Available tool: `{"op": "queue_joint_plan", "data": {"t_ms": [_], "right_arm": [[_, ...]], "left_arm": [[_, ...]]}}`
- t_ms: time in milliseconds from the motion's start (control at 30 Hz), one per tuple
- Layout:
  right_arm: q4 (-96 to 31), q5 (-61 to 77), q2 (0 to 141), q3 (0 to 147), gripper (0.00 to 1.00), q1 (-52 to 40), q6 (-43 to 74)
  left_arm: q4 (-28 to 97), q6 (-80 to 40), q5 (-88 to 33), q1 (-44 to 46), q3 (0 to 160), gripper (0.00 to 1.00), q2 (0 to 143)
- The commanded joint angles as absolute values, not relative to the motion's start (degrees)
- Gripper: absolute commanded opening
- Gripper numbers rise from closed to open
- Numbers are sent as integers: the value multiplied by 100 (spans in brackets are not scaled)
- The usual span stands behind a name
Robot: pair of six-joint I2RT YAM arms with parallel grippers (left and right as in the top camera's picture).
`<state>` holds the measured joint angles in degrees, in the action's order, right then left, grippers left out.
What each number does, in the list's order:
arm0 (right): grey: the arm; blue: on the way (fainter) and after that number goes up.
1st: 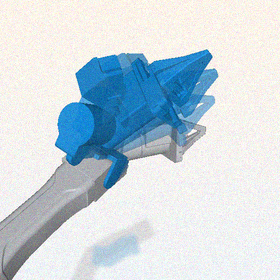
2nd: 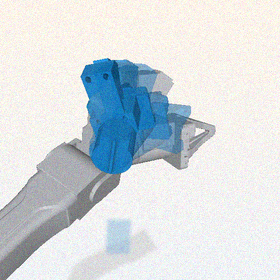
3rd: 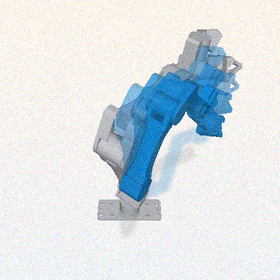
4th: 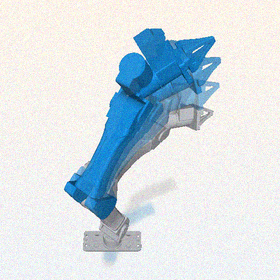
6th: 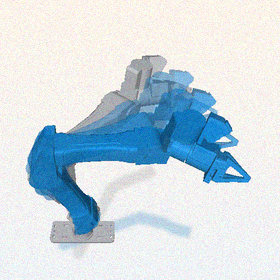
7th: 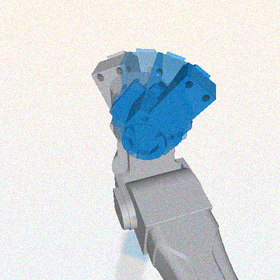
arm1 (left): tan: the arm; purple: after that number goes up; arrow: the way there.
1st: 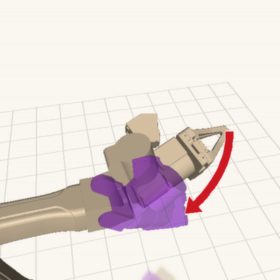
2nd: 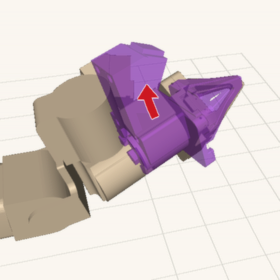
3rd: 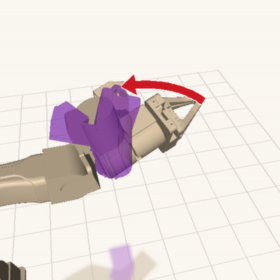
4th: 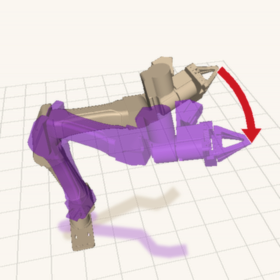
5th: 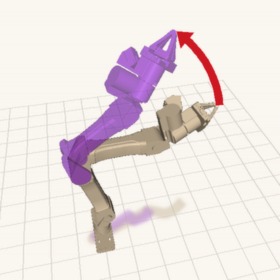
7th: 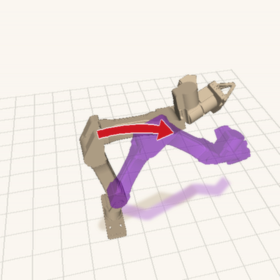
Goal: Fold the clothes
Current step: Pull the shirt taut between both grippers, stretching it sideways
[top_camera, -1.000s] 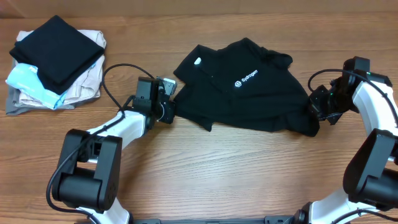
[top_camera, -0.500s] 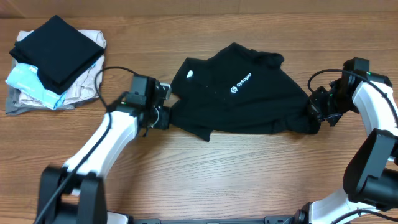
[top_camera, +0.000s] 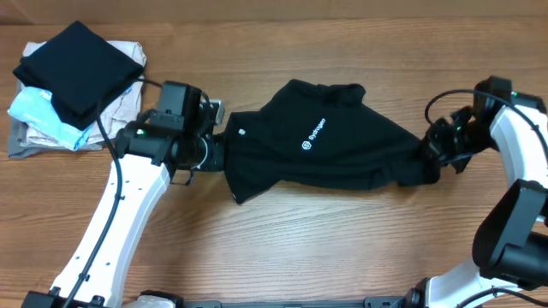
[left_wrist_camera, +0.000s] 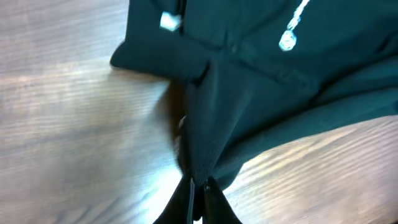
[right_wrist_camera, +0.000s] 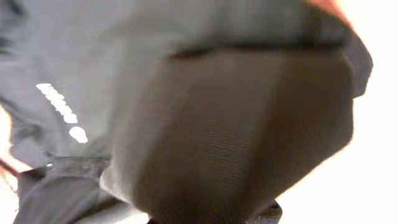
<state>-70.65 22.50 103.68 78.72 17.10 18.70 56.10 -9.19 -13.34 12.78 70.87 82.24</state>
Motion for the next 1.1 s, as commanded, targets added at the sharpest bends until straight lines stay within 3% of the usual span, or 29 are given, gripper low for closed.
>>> {"op": "queue_joint_plan", "data": {"t_ms": [0,533,667,700,800,833,900,933,1067], "right_arm": [[-6991,2475,10383,8208,4,1710,1669],[-4716,1599,10440,7953,5,1411,2128],[-4086,1385,10523,7732,23,1229,2126],[-3933,1297,10554,7679,34,1188,2126],[-3529,961,10672,7577,55,1090,2126],[-3389,893,10709,7555,67,1068,2126],[-3063,851,10753,7535,88,1061,2121],[-2919,854,10753,7537,94,1061,2119],[-3284,1162,10613,7883,95,1205,2121]], "left_arm": [[5249,-1129,-1500,1295,7288,4,8202],[1225,-1549,-1507,1391,7286,4,10809],[351,-1549,-1507,1435,7286,11,11253],[233,-1549,-1507,1450,7286,19,11319],[-32,-1535,-1509,1492,7290,32,11343],[-93,-1520,-1509,1494,7299,39,11306],[-148,-1444,-1516,1494,7347,42,11161],[-119,-1365,-1535,1494,7373,44,11032],[434,-1219,-1616,1494,7402,46,10243]]}}
